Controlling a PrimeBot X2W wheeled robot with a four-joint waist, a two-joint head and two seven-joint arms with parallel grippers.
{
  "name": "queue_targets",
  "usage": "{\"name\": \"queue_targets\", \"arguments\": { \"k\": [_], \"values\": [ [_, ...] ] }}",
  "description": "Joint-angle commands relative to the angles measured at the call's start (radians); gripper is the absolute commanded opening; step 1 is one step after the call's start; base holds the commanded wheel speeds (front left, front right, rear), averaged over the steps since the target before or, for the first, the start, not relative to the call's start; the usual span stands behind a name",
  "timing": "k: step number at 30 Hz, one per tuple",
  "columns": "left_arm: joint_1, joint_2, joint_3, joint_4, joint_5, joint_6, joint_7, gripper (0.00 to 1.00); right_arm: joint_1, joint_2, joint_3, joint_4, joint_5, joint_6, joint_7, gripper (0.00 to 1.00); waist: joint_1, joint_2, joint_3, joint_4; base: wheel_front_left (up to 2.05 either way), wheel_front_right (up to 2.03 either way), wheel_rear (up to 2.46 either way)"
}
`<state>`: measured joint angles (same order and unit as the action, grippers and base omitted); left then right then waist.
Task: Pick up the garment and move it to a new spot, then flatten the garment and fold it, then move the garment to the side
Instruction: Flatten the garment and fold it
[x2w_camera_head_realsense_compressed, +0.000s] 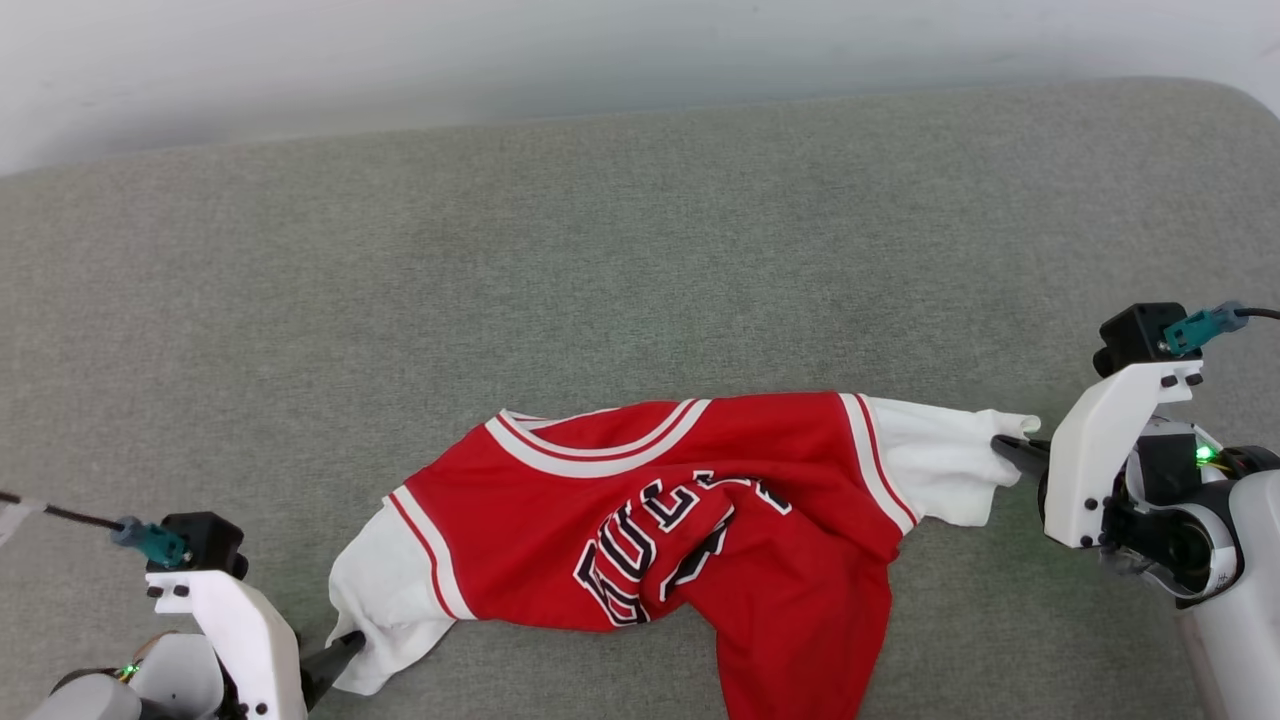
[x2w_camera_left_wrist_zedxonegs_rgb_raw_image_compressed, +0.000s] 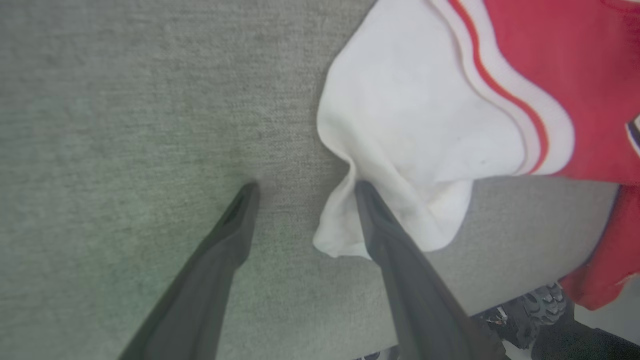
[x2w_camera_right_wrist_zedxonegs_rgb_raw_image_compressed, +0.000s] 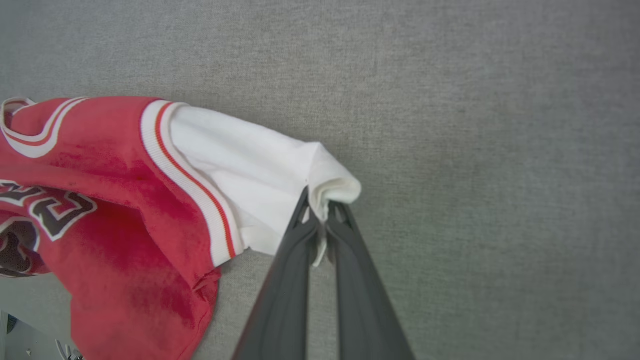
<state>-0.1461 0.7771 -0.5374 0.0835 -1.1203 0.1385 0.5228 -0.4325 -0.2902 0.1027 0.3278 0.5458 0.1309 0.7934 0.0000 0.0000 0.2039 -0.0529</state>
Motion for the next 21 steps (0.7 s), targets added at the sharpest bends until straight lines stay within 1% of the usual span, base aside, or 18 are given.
{"name": "queue_targets", "arguments": {
  "k": [1,2,3,4,5,6,9,11,16,19,21],
  "values": [
    [0.011,-0.019,-0.041,0.018,-0.004,-0.012,0.042,1.0,0.008,0.001,-0.001,-0.002,0.003,0.0,-0.002,0.0,0.0,0.0,0.006,-0.009,0.0,0.0,0.0],
    [0.011,-0.023,-0.059,0.024,-0.007,-0.017,0.069,1.0,0.009,0.001,0.0,-0.002,0.004,0.0,-0.005,0.0,0.0,0.0,0.006,-0.011,0.0,0.0,0.0],
    [0.013,-0.028,-0.076,0.028,-0.01,-0.021,0.095,0.93,0.01,0.001,-0.001,-0.001,0.005,0.0,-0.007,0.0,0.0,0.0,0.007,-0.014,0.0,0.0,0.0],
    [0.012,-0.032,-0.091,0.032,-0.01,-0.023,0.115,0.47,0.011,0.001,-0.002,0.0,0.006,0.0,-0.009,0.0,0.0,0.0,0.008,-0.016,0.0,0.0,0.0],
    [0.011,-0.038,-0.103,0.034,-0.01,-0.026,0.13,0.19,0.012,0.0,-0.002,0.001,0.007,0.0,-0.01,0.0,0.0,0.0,0.008,-0.017,0.0,0.0,0.0],
    [0.008,-0.045,-0.109,0.037,-0.011,-0.026,0.136,0.0,0.013,-0.002,-0.003,0.003,0.006,0.0,-0.012,0.0,0.0,0.0,0.008,-0.018,0.0,0.0,0.0],
    [-0.01,-0.057,-0.111,0.042,0.003,-0.028,0.121,0.0,0.014,-0.005,-0.007,0.004,0.006,0.0,-0.018,0.0,0.0,0.0,0.005,-0.017,0.0,0.0,0.0],
    [-0.025,-0.051,-0.102,0.049,0.02,-0.027,0.1,0.0,0.015,-0.007,-0.008,0.005,0.005,0.0,-0.023,0.0,0.0,0.0,0.0,-0.015,0.0,0.0,0.0],
    [-0.076,-0.044,-0.065,0.048,0.082,-0.033,-0.005,0.0,0.008,-0.018,-0.01,-0.003,-0.007,0.0,-0.054,0.0,0.0,0.0,-0.026,-0.005,0.0,0.0,0.0],
    [-0.112,-0.041,-0.038,0.047,0.119,-0.025,-0.072,0.0,-0.007,-0.028,-0.018,-0.006,-0.03,0.0,-0.096,0.0,0.0,0.0,-0.048,0.001,0.0,0.0,0.0],
    [-0.141,-0.051,-0.025,0.05,0.141,-0.028,-0.115,0.0,-0.02,-0.029,-0.02,-0.007,-0.052,0.0,-0.126,0.0,0.0,0.0,-0.063,0.005,0.0,0.0,0.0]
  ]
}}
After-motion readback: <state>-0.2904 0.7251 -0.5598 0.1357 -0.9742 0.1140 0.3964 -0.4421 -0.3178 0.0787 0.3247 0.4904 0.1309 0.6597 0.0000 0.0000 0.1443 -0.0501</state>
